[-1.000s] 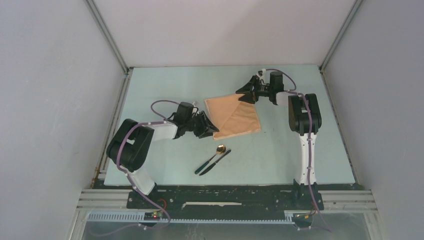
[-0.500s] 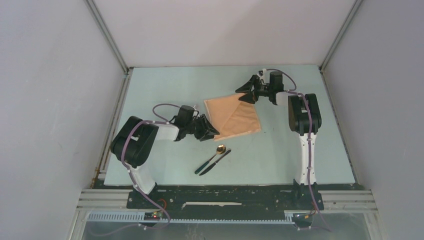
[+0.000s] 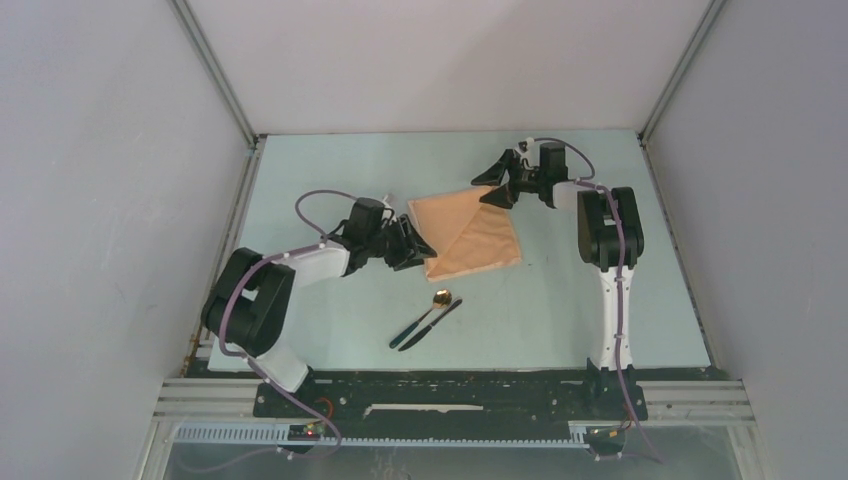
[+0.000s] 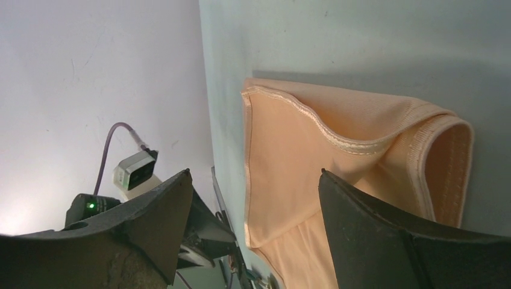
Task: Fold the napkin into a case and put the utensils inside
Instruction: Smooth out the upper triangle-folded napkin at the center of the board.
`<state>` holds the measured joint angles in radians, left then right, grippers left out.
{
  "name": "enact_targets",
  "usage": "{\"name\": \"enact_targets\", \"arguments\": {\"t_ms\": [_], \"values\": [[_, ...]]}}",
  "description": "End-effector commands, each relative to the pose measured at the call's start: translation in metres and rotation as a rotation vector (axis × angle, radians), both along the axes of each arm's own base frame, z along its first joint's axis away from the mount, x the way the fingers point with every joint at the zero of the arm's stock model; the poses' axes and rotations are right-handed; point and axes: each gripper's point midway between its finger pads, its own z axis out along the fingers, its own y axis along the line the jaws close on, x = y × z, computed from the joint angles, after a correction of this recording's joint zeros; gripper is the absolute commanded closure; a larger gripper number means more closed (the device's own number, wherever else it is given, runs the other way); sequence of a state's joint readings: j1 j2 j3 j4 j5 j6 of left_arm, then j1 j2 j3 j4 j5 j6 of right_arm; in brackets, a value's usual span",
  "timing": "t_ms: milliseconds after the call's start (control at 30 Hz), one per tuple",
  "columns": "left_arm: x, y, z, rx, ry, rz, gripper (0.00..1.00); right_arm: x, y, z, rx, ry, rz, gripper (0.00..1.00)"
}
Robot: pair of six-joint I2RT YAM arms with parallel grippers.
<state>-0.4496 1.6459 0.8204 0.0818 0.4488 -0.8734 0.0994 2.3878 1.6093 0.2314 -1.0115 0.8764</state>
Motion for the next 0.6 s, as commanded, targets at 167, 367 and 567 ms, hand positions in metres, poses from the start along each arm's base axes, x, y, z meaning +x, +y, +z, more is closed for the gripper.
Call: {"name": "enact_targets", "arguments": {"t_ms": [167, 367, 567], "values": [[0.008, -0.011, 0.029, -0.022, -0.068, -0.018, 0.5, 0.011, 0.003, 0.048, 0.001, -0.128, -0.004, 0.15], [0.011, -0.029, 0.021, -0.085, -0.046, -0.042, 0.63, 0.016, 0.01, 0.05, 0.017, -0.129, 0.0, 0.15], [0.019, -0.029, 0.001, -0.057, -0.02, -0.031, 0.7, 0.023, 0.011, 0.04, 0.015, -0.111, -0.011, 0.08]]}}
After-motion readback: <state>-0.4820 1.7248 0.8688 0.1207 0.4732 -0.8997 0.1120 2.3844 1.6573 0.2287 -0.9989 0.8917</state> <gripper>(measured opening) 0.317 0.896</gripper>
